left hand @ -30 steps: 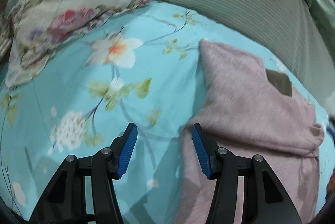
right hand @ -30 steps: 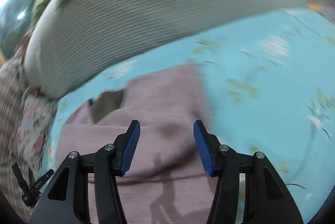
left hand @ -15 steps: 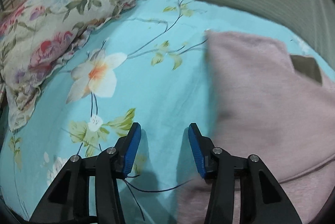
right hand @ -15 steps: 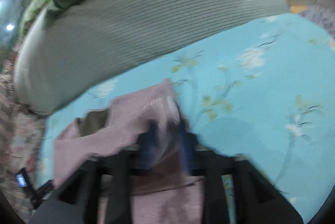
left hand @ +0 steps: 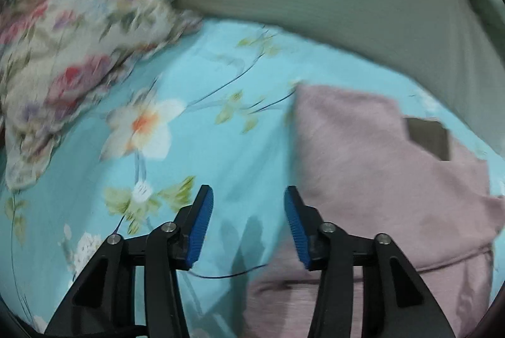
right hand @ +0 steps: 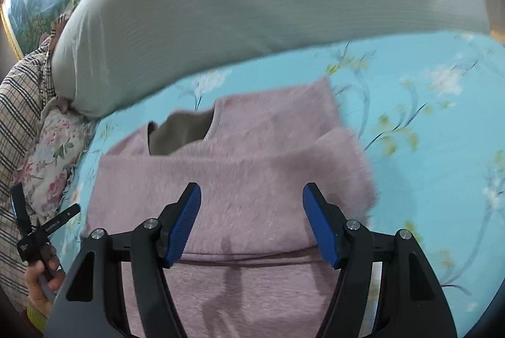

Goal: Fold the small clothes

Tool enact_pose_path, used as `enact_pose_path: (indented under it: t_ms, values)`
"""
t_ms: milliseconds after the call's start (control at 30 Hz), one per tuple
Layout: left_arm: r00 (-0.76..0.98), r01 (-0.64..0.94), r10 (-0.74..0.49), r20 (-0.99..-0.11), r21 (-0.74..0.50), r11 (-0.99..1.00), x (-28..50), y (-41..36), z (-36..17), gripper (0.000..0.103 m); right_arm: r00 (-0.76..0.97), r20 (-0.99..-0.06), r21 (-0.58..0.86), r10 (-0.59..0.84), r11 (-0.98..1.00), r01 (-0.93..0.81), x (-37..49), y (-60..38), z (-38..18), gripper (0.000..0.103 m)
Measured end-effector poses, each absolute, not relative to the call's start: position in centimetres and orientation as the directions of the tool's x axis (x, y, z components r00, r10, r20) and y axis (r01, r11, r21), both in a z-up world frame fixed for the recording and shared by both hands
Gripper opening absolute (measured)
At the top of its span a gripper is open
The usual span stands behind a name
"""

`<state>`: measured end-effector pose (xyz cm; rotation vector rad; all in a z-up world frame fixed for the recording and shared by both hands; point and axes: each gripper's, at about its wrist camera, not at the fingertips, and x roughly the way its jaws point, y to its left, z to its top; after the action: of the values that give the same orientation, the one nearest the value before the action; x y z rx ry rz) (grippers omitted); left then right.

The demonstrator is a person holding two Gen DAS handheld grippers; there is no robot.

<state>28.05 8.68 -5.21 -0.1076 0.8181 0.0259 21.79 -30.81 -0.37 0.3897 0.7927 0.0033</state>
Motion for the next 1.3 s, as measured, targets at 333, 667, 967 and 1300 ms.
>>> enact_pose_path:
  t_ms: [333, 667, 967, 1300]
  values:
    - [0.61, -0.074, 0.163, -0.775, 0.148, 0.986, 30.4, 7.2, -9.7, 0.051, 0.706, -0.705, 0.396, 0.073, 0.866, 0.306, 19.7, -35.0, -1.8, 0.067]
    - [0.612, -0.028, 0.014, -0.791, -0.003, 1.0, 23.7, 8.1, -6.1, 0.052, 0.717, -0.669, 0.41, 0.197, 0.902, 0.134, 13.5, -31.0, 2.0, 0.069]
    - [0.567, 0.069, -0.134, -0.813, -0.116, 0.991, 13.0, 10.4, -5.9, 0.068, 0.668, -0.704, 0.419, 0.242, 0.901, 0.116, 6.1, -29.4, 0.3, 0.069]
    - [0.442, 0.202, -0.325, -0.836, -0.26, 0.944, 3.9, 12.1, -9.6, 0.072, 0.628, -0.761, 0.367, 0.163, 0.906, 0.21, -5.0, -33.2, -1.5, 0.069]
